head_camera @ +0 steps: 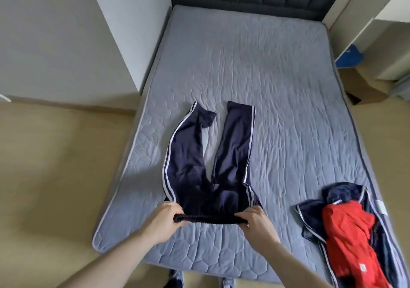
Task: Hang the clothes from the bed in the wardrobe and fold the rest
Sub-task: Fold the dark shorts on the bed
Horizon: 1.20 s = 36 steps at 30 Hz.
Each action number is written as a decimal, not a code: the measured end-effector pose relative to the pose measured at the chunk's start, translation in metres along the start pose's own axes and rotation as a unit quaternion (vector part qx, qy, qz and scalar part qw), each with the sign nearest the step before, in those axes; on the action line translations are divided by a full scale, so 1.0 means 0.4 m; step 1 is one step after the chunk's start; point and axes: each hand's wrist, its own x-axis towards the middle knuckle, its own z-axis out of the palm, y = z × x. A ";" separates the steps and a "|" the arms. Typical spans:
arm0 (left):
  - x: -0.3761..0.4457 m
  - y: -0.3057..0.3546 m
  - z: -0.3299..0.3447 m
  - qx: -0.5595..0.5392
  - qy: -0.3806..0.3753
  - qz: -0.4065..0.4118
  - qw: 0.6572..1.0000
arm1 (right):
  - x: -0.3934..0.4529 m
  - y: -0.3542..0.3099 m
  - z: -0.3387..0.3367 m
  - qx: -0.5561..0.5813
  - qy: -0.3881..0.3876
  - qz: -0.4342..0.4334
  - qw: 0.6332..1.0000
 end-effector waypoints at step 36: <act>0.254 0.083 0.602 0.158 -0.201 0.267 0.929 | -0.017 0.452 0.439 0.178 -0.065 0.319 0.929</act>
